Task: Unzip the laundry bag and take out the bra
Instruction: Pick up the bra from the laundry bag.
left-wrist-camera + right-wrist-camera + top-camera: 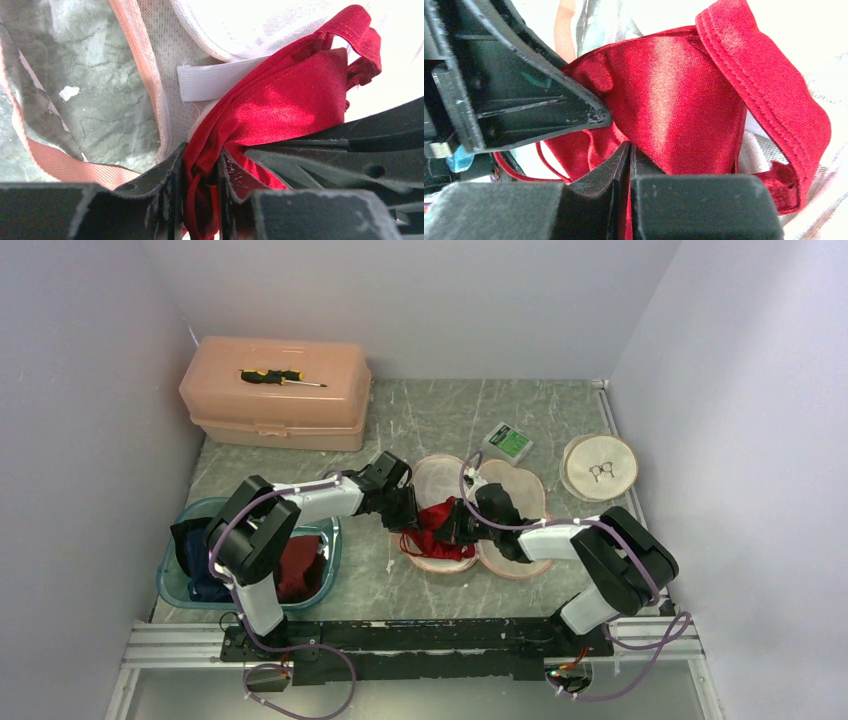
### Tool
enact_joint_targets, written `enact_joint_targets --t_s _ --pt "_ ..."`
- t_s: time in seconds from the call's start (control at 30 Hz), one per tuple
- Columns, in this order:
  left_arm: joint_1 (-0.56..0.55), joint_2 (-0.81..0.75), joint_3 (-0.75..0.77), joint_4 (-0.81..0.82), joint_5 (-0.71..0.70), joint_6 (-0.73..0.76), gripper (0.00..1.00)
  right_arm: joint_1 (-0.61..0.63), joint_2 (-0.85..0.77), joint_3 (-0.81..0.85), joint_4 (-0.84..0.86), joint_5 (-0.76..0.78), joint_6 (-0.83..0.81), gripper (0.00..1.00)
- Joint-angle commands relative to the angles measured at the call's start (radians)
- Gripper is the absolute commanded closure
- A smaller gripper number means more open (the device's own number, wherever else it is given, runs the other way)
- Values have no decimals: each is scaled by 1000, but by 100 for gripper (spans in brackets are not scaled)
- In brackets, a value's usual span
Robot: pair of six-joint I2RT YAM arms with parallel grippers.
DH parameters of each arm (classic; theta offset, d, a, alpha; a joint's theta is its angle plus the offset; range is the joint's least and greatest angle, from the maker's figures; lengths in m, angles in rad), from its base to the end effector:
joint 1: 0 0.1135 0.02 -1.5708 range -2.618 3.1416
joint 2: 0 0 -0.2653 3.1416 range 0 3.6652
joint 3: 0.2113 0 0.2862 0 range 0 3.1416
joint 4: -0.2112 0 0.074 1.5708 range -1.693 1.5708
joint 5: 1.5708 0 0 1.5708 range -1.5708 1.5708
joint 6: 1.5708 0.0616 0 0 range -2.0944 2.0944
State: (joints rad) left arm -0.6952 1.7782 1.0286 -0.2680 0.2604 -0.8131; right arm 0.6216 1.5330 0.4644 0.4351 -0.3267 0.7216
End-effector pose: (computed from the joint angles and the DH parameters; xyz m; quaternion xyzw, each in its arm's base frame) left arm 0.2897 -0.2623 0.1128 -0.0208 0.9543 -0.2765 0.1119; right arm 0.2356 0.1931 0.0839 -0.0294 0.8829 0.3909 0.2586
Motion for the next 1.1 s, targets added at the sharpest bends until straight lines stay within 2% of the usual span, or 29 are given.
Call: enact_joint_targets --t_s 0.0,0.1,0.17,0.23,0.33,0.5,0.77,0.93,1.07 --pt "-7 12 32 36 -6 7 78 22 -53 1 -66 14 -32 90" --pt "-7 -1 18 54 -1 6 86 24 -117 6 -108 11 -37 84" --pt "-7 -13 9 62 6 4 92 24 -175 17 -151 11 -41 76" --pt "-7 -26 -2 81 20 -1 97 23 -249 33 -200 11 -49 63" --pt "-7 -51 -20 111 46 -10 97 23 -356 65 -289 16 -67 44" --pt "-7 -111 -38 144 84 -23 97 23 -524 135 -456 22 -104 23" --pt "-6 -226 -25 144 112 -25 97 17 -781 172 -575 115 -144 19" --pt "-7 -283 -25 132 104 -14 93 14 -885 133 -573 196 -141 19" --pt "-7 -345 -49 134 71 0 95 12 -961 90 -552 244 -117 19"
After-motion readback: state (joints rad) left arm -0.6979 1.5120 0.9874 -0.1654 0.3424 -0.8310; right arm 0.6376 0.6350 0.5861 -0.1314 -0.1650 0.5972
